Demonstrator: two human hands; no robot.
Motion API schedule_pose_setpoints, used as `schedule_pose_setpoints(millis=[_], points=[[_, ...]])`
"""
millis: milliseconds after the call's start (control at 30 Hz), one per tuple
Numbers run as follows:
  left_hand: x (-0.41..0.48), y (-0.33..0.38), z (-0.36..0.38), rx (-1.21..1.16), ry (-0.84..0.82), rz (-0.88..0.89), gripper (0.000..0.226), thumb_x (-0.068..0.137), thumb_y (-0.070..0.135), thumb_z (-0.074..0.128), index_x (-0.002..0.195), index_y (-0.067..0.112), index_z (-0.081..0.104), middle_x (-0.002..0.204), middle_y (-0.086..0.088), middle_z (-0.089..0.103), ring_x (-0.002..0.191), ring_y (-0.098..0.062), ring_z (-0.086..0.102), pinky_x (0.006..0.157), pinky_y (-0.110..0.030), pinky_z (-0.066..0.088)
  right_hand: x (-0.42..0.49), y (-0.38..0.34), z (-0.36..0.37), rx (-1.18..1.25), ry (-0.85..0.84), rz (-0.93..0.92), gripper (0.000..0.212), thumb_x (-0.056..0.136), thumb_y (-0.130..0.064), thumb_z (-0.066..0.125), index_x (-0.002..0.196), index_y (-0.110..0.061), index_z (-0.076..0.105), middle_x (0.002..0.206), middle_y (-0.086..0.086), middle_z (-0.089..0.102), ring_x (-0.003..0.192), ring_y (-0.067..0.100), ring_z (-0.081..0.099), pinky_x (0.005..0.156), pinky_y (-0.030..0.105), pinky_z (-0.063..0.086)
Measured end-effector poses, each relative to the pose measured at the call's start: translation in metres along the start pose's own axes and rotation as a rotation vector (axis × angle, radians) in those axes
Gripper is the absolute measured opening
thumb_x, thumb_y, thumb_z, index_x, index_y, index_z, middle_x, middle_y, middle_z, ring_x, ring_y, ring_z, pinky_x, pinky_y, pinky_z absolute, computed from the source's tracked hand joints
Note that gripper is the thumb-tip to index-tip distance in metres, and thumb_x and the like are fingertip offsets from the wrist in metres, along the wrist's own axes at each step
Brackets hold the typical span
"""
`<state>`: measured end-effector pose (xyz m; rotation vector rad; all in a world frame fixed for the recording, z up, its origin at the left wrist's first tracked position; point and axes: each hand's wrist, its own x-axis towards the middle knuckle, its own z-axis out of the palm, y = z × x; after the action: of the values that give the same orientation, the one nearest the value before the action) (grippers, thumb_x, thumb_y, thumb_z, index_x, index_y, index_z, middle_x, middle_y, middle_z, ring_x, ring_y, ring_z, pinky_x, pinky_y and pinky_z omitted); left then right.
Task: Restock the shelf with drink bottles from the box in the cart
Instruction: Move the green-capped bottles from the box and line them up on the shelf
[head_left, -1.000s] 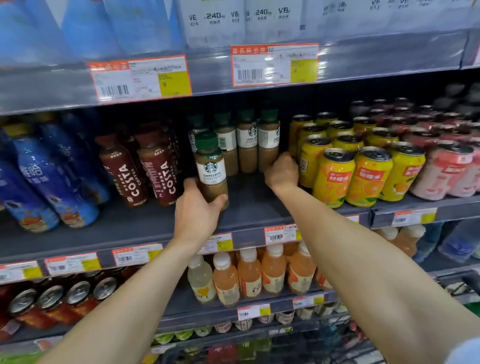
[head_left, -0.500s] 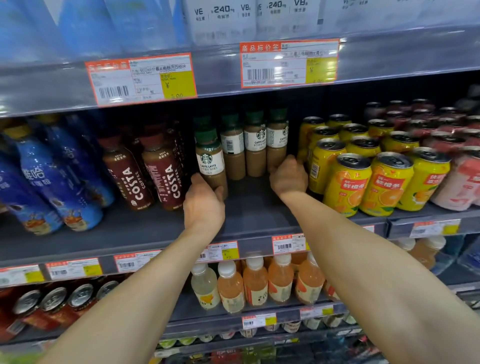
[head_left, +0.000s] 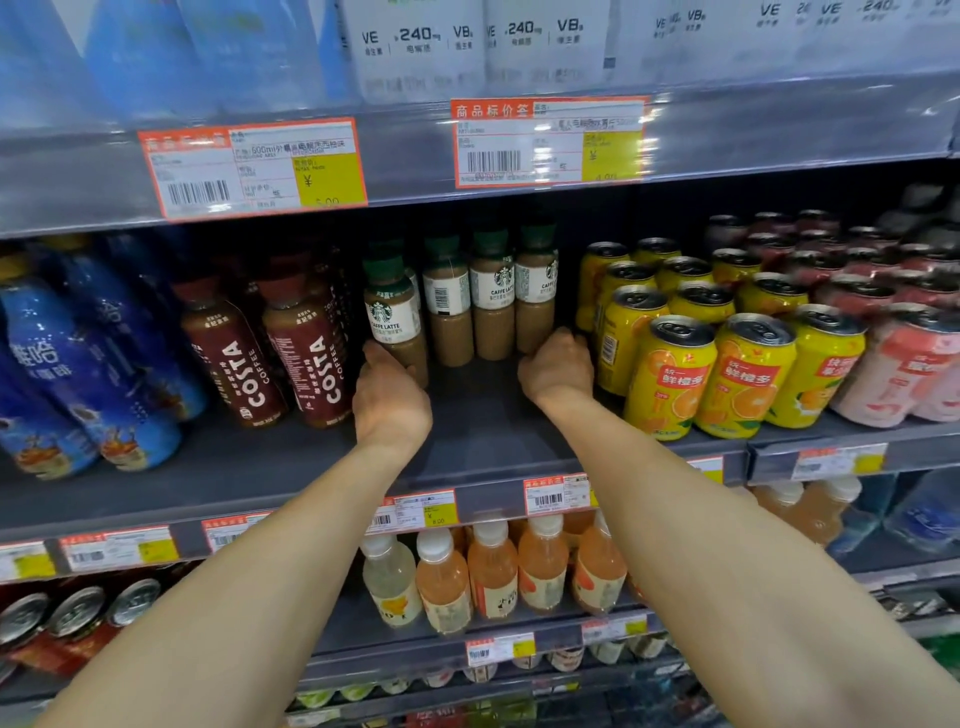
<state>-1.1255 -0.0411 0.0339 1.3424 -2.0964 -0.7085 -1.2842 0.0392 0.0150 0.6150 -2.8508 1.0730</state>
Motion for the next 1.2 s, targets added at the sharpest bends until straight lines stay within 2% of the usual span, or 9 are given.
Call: schedule_pose_setpoints(millis=[100,300,400,500,633,767,867,1033,1200], points=[[0.002,0.001,-0.002,0.011,-0.023,-0.007,0.054,0.097,0.009,0.054,0.144,0.001,0.031,0.132,-0.023,0.054,0.121,-0.040,0.054,0.098,-0.044,0.043,-0.005,0.001,0.001,-0.035,-0.002,-0.053,0.045,0.090,-0.023,0.066,0.125,0.000,0.049,0.130,0.019,0.052,0.122,0.032,0.051,0.095,0.034,0.043],[-0.009,-0.001,-0.010,0.001,-0.043,0.037,0.061,0.096,0.018,0.059,0.145,-0.002,0.028,0.132,-0.024,0.054,0.120,-0.040,0.055,0.098,-0.044,0.045,-0.017,0.000,-0.005,-0.041,-0.074,-0.074,0.051,0.088,-0.026,0.068,0.130,-0.004,0.047,0.134,0.018,0.047,0.123,0.032,0.049,0.099,0.034,0.041],[-0.024,-0.006,-0.019,0.019,-0.038,0.111,0.055,0.093,0.023,0.063,0.136,0.000,0.038,0.125,-0.022,0.058,0.115,-0.040,0.057,0.092,-0.042,0.046,-0.029,0.000,-0.010,-0.045,-0.140,-0.099,0.061,0.087,-0.026,0.069,0.138,-0.008,0.041,0.138,0.017,0.042,0.125,0.033,0.048,0.097,0.034,0.043],[-0.042,-0.017,-0.030,0.054,-0.084,0.190,0.044,0.091,0.029,0.064,0.127,0.008,0.050,0.118,-0.016,0.064,0.110,-0.039,0.060,0.085,-0.038,0.046,-0.043,0.005,-0.017,-0.064,-0.185,-0.172,0.057,0.085,-0.027,0.068,0.135,-0.010,0.046,0.136,0.018,0.045,0.121,0.035,0.051,0.093,0.034,0.045],[-0.074,-0.036,-0.046,0.054,-0.183,0.322,0.048,0.093,0.033,0.061,0.137,0.018,0.052,0.124,-0.003,0.066,0.114,-0.026,0.060,0.089,-0.032,0.046,-0.069,0.005,-0.040,-0.099,-0.276,-0.278,0.054,0.086,-0.031,0.066,0.135,-0.013,0.053,0.138,0.015,0.053,0.124,0.033,0.051,0.098,0.034,0.044],[-0.132,-0.063,-0.068,0.066,-0.145,0.506,0.041,0.094,0.030,0.060,0.132,0.017,0.057,0.124,-0.002,0.064,0.119,-0.022,0.054,0.095,-0.032,0.042,-0.120,0.007,-0.072,-0.095,-0.250,-0.363,0.052,0.086,-0.032,0.066,0.134,-0.014,0.056,0.133,0.013,0.059,0.121,0.032,0.055,0.098,0.039,0.047],[-0.187,-0.096,-0.082,0.082,-0.126,0.618,0.028,0.091,0.025,0.063,0.118,0.017,0.063,0.108,-0.004,0.066,0.108,-0.027,0.055,0.089,-0.033,0.040,-0.174,0.024,-0.092,-0.087,-0.191,-0.399,0.049,0.087,-0.029,0.066,0.133,-0.015,0.057,0.128,0.014,0.060,0.118,0.033,0.057,0.097,0.039,0.047],[-0.267,-0.174,-0.082,0.143,-0.350,0.440,0.041,0.096,0.036,0.058,0.132,0.017,0.058,0.127,0.001,0.062,0.125,-0.018,0.047,0.101,-0.034,0.042,-0.262,0.085,-0.107,-0.095,-0.190,-0.344,0.038,0.089,-0.028,0.061,0.124,-0.016,0.062,0.121,0.010,0.063,0.111,0.030,0.059,0.087,0.037,0.047],[-0.334,-0.234,-0.063,0.227,-0.584,0.308,0.044,0.095,0.037,0.058,0.134,0.018,0.056,0.128,0.001,0.061,0.126,-0.019,0.048,0.104,-0.034,0.042,-0.343,0.171,-0.091,-0.151,-0.417,-0.140,0.043,0.094,-0.034,0.060,0.133,-0.018,0.057,0.129,0.006,0.063,0.101,0.023,0.065,0.081,0.034,0.052]])
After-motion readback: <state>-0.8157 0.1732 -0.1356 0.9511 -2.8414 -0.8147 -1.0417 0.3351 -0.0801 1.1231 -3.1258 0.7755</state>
